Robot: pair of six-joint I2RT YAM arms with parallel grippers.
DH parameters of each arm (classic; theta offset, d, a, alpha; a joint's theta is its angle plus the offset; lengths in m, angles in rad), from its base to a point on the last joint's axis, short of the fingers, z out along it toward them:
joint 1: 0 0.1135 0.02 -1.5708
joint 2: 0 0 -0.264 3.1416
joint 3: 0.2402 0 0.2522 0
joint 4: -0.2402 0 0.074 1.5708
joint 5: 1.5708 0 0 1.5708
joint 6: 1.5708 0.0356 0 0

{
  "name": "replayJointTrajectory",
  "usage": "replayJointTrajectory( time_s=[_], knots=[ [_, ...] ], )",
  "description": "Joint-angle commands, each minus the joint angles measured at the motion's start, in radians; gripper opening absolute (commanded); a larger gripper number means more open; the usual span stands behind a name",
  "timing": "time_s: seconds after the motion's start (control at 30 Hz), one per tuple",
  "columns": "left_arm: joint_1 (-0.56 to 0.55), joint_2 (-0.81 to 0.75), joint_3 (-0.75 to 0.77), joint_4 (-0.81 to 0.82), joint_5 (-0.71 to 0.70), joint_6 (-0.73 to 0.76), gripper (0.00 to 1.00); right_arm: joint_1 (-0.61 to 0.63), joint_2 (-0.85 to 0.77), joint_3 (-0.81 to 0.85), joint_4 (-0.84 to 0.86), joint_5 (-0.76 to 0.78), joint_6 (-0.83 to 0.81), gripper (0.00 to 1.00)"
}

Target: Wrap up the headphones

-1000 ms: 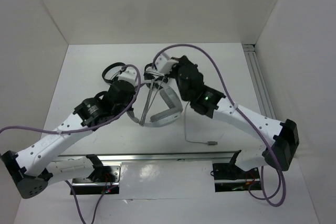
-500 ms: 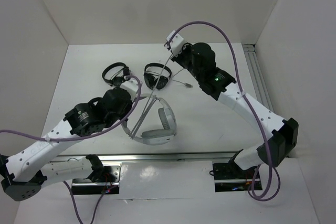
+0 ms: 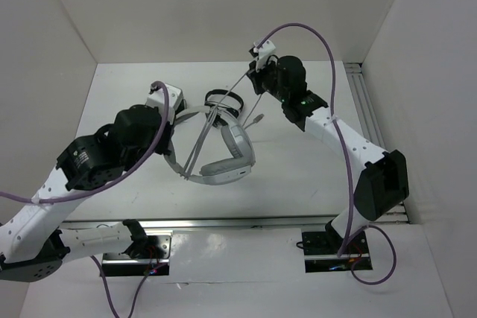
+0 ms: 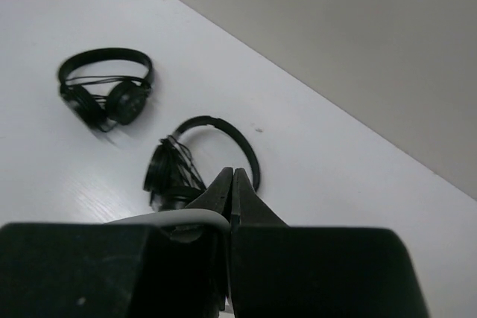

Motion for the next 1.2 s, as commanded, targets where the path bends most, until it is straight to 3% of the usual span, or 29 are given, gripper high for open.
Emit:
replayJointTrajectory(
  time_s=[0.0, 0.1, 0.2, 0.23, 0.3, 0.43, 0.67, 0.77, 0.9, 1.0, 1.07, 1.17],
  knots=[
    [-0.009, -0.047, 0.12, 0.039, 0.061, -0.043, 0.0, -0.037, 0.051, -0.019, 0.06, -0.107, 0.142, 0.0],
    [-0.009, -0.047, 0.17, 0.168, 0.031, -0.066, 0.0, 0.061, 0.039, -0.114, 0.122, -0.295, 0.19, 0.0],
    [-0.009, -0.088, 0.111, 0.388, 0.041, -0.046, 0.0, 0.185, -0.007, -0.332, 0.387, -0.369, 0.263, 0.0],
    [-0.009, -0.071, 0.143, 0.389, 0.041, -0.046, 0.0, 0.211, -0.018, -0.37, 0.493, -0.351, 0.285, 0.0],
    [-0.009, 0.034, 0.27, 0.348, 0.041, -0.072, 0.0, 0.272, 0.002, -0.418, 0.555, -0.36, 0.329, 0.0],
    [-0.009, 0.159, 0.375, 0.374, 0.021, -0.096, 0.0, 0.352, 0.086, -0.441, 0.728, -0.405, 0.406, 0.01],
    [0.04, 0.248, 0.444, 0.475, 0.018, -0.133, 0.0, 0.408, 0.184, -0.557, 1.212, -0.49, 0.612, 0.1],
    [0.049, 0.257, 0.444, 0.486, -0.028, -0.142, 0.0, 0.432, 0.195, -0.579, 1.256, -0.491, 0.636, 0.1],
    [0.06, 0.257, 0.435, 0.512, -0.083, -0.142, 0.0, 0.454, 0.195, -0.597, 1.277, -0.491, 0.636, 0.0],
    [0.071, 0.291, 0.447, 0.526, -0.165, -0.129, 0.0, 0.495, 0.183, -0.62, 1.294, -0.491, 0.636, 0.0],
    [0.097, 0.318, 0.472, 0.526, -0.194, -0.116, 0.0, 0.543, 0.158, -0.62, 1.264, -0.491, 0.604, 0.0],
    [0.182, 0.401, 0.592, 0.46, -0.127, -0.128, 0.0, 0.625, 0.114, -0.631, 1.141, -0.465, 0.535, 0.02]
  ],
)
